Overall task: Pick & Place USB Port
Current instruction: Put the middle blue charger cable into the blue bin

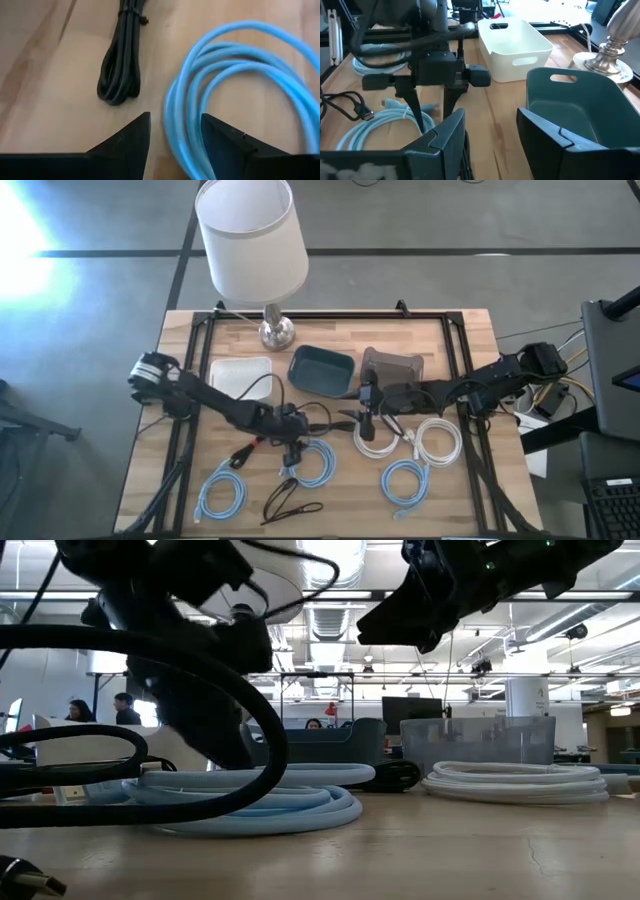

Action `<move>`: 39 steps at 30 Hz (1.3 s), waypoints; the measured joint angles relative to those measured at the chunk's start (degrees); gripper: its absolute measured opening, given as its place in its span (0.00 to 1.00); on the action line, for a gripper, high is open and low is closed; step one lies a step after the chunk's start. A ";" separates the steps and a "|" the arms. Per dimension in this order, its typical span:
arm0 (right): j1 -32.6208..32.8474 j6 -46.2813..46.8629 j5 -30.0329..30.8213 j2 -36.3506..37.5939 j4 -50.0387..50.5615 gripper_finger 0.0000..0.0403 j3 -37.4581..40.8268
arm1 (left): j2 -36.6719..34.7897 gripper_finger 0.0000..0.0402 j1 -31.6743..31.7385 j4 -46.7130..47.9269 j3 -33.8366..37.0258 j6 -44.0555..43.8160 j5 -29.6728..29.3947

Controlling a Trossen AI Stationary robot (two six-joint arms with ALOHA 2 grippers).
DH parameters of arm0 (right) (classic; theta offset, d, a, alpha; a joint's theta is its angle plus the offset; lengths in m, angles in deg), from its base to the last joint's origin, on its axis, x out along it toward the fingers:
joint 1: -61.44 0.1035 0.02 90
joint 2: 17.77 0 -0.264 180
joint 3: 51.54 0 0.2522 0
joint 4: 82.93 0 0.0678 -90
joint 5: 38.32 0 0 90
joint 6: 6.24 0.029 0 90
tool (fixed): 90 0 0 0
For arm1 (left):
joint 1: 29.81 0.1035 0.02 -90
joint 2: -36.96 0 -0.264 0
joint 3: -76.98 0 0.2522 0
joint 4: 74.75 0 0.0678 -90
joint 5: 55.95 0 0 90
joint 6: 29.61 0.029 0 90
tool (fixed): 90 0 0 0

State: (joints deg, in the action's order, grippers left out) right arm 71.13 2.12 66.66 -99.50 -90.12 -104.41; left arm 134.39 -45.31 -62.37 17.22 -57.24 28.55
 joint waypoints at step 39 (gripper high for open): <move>0.04 -0.05 0.20 11.60 12.54 0.43 0.02 | -17.64 0.09 -1.00 11.01 -7.20 23.90 -43.08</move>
State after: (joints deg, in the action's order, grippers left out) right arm 71.17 2.06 66.87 -87.90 -77.58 -104.39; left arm 116.75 -46.31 -51.36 10.03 -33.34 -14.54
